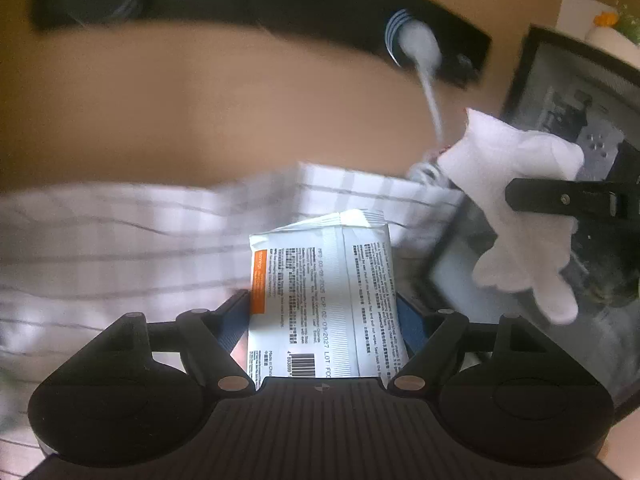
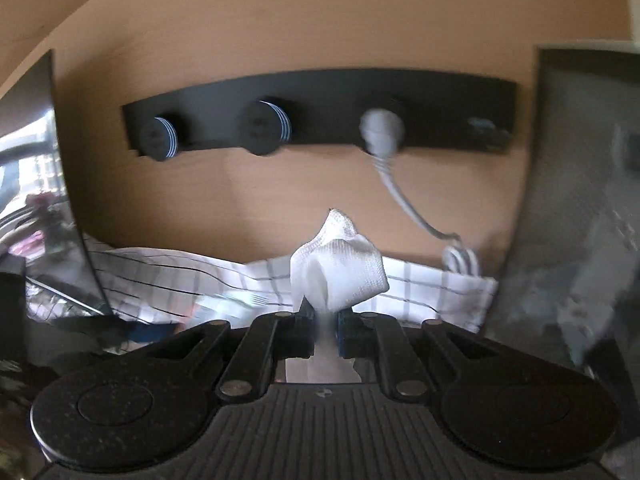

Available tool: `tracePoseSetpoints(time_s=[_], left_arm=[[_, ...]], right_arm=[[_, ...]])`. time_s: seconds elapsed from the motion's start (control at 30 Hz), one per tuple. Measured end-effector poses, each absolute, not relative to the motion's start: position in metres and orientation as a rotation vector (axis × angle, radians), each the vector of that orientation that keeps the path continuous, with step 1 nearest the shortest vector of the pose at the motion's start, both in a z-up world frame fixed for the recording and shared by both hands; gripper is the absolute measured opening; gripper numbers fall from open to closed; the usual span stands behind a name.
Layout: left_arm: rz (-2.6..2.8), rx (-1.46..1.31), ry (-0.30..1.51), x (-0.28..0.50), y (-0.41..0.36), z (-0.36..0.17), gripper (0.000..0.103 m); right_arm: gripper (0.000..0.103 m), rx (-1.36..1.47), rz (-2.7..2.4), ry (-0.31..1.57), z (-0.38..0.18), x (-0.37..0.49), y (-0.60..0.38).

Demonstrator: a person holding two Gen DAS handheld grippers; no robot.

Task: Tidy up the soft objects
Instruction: 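Carry wipes packet and white cloth into the pink box and open both tools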

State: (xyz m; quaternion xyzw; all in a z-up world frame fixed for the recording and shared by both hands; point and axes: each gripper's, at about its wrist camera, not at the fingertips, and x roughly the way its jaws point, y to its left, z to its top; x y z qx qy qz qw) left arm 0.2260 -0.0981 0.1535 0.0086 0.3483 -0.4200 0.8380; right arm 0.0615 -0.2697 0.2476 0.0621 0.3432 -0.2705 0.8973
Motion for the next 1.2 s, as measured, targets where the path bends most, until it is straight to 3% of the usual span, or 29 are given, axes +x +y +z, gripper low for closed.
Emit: tracePoseSetpoints(time_s=[0.1,0.2,0.3,0.63,0.77,0.93,1.03,1.17,1.2], left_arm=[[-0.971,-0.014,0.79,0.236,-0.134,0.12,0.083],[-0.875,0.142,0.906,0.237,-0.165,0.079,0.083],[-0.819,0.172,0.931,0.238,-0.159,0.06,0.082],[-0.86,-0.153,0.919,0.271,-0.107,0.1,0.079],[-0.868,-0.179,0.938,0.266,-0.103,0.106,0.079],[-0.845,-0.164,0.899,0.257,-0.098,0.115,0.079],[-0.839,-0.152,0.836,0.241,-0.086,0.128,0.079],[-0.815,-0.068,0.704,0.214,-0.066,0.146,0.079],[-0.802,-0.043,0.661,0.205,-0.059,0.149,0.079]], right_arm=[[0.01,0.163,-0.584,0.74,0.236,0.054,-0.281],[0.01,0.198,-0.582,0.784,0.216,0.053,-0.29],[0.01,0.237,-0.556,0.83,0.192,0.056,-0.295],[0.01,0.49,-0.485,0.914,0.104,0.08,-0.335],[0.01,0.424,-0.498,1.006,0.058,0.086,-0.331],[0.014,0.327,-0.453,1.002,0.059,0.091,-0.31],[0.03,0.307,-0.441,1.001,0.07,0.09,-0.307],[0.073,0.341,-0.496,0.908,0.095,0.072,-0.309],[0.075,0.347,-0.518,0.873,0.102,0.068,-0.308]])
